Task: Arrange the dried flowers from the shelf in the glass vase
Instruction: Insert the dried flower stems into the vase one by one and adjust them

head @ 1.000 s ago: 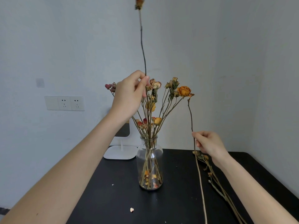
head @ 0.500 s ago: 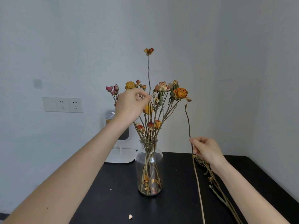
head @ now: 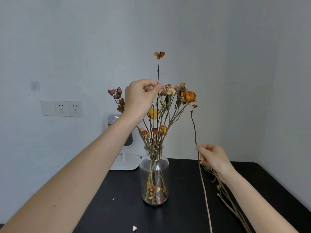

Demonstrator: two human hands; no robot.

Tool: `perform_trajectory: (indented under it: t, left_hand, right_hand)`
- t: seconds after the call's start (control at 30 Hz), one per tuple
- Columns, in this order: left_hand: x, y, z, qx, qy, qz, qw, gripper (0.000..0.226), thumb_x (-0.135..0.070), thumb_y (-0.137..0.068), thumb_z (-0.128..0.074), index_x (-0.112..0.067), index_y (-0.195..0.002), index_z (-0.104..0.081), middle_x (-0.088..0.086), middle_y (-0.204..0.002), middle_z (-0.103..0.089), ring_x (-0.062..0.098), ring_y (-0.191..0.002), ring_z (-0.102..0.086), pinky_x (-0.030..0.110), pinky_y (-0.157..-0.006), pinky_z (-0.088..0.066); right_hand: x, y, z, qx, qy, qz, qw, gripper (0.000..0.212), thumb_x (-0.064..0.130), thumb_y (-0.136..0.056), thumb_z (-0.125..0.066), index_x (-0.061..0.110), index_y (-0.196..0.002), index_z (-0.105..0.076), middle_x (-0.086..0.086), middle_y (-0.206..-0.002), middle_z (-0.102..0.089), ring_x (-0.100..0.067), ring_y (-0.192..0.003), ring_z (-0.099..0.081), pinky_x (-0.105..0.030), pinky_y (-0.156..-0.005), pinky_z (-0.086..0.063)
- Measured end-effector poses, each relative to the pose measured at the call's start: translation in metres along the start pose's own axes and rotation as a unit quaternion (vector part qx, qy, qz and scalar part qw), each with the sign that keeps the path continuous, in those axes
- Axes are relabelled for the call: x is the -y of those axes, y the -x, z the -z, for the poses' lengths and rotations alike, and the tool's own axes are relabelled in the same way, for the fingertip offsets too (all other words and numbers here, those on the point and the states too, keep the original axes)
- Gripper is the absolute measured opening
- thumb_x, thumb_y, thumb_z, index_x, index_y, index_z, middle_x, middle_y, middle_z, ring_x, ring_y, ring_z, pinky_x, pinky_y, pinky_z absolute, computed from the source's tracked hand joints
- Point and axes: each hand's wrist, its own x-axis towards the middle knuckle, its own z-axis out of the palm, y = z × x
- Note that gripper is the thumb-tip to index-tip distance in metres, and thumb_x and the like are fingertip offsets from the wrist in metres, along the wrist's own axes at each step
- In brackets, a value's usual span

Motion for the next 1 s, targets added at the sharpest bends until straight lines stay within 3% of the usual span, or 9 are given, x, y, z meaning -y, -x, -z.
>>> perform_trajectory:
  t: [0.2,0.3,0.4,0.57,0.7,0.8,0.93,1.0]
  left_hand:
    - [0.023,0.015,0.001,0.018,-0.007,0.059,0.998,0.01,-0.031,-0.082,-0.067,-0.022,-0.082,-0.072,-0.012,-0.047,-0.043,0.003,-0.052,-0.042,0.007,-0.058,-0.036]
    - [0.022,0.012,0.003,-0.012,0.014,0.032,0.999,0.006,-0.028,-0.082,-0.069,-0.029,-0.076,-0.071,-0.012,-0.048,-0.042,-0.001,-0.05,-0.042,0.002,-0.053,-0.032]
    - [0.025,0.012,0.002,-0.002,-0.014,0.015,1.0,0.007,-0.025,-0.082,-0.068,-0.023,-0.077,-0.073,-0.011,-0.051,-0.043,-0.003,-0.05,-0.042,0.001,-0.051,-0.032]
    - [0.031,0.017,-0.008,0.038,-0.002,0.05,0.998,0.02,-0.033,-0.086,-0.062,-0.024,-0.103,-0.067,-0.007,-0.058,-0.043,0.001,-0.062,-0.049,-0.004,-0.064,-0.029]
    - [0.023,0.011,-0.015,0.057,0.019,0.032,0.998,0.008,-0.03,-0.087,-0.061,-0.028,-0.092,-0.066,-0.004,-0.058,-0.044,0.011,-0.066,-0.051,-0.004,-0.064,-0.03]
    - [0.022,0.006,-0.019,0.057,0.013,0.02,0.998,0.008,-0.021,-0.087,-0.062,-0.019,-0.088,-0.07,-0.006,-0.054,-0.041,0.003,-0.053,-0.042,-0.003,-0.058,-0.032]
    - [0.03,0.012,-0.018,0.053,0.013,0.031,0.998,0.015,-0.022,-0.087,-0.063,-0.014,-0.093,-0.074,-0.001,-0.064,-0.056,0.01,-0.066,-0.05,0.004,-0.061,-0.036]
    - [0.039,0.018,-0.015,0.064,0.016,0.062,0.996,0.019,-0.025,-0.085,-0.064,-0.013,-0.097,-0.074,-0.004,-0.076,-0.064,0.001,-0.069,-0.054,0.001,-0.062,-0.036]
  right_hand:
    - [0.001,-0.001,-0.002,0.002,0.004,-0.004,1.0,0.02,0.022,-0.091,-0.059,0.011,-0.074,-0.061,0.006,-0.045,-0.05,0.001,-0.031,-0.039,-0.01,-0.036,-0.035]
    - [0.002,-0.002,-0.004,0.0,-0.003,-0.003,1.0,0.018,0.021,-0.091,-0.059,0.011,-0.077,-0.061,0.003,-0.047,-0.051,0.001,-0.03,-0.04,-0.009,-0.034,-0.034]
    - [0.004,-0.001,-0.006,0.002,-0.003,-0.001,1.0,0.014,0.02,-0.091,-0.058,0.01,-0.083,-0.062,0.0,-0.052,-0.051,0.002,-0.029,-0.041,-0.008,-0.034,-0.033]
    - [0.004,-0.001,-0.009,0.005,0.009,-0.005,1.0,0.021,0.022,-0.092,-0.058,0.012,-0.073,-0.06,0.002,-0.05,-0.051,0.001,-0.029,-0.04,-0.01,-0.037,-0.034]
    - [0.002,-0.002,-0.01,0.004,0.013,-0.008,1.0,0.02,0.024,-0.091,-0.058,0.013,-0.074,-0.06,0.004,-0.048,-0.051,0.002,-0.032,-0.042,-0.013,-0.043,-0.036]
    - [0.002,-0.003,-0.011,0.003,0.01,-0.009,1.0,0.019,0.024,-0.091,-0.059,0.012,-0.076,-0.062,0.004,-0.048,-0.051,0.001,-0.034,-0.042,-0.014,-0.045,-0.037]
    - [0.003,-0.002,-0.01,0.007,0.006,-0.009,1.0,0.019,0.024,-0.091,-0.059,0.011,-0.076,-0.062,0.005,-0.047,-0.051,0.001,-0.033,-0.041,-0.011,-0.039,-0.036]
    - [0.003,-0.002,-0.01,0.008,0.013,-0.006,1.0,0.018,0.023,-0.091,-0.058,0.01,-0.08,-0.063,0.003,-0.049,-0.051,0.002,-0.032,-0.042,-0.01,-0.04,-0.035]
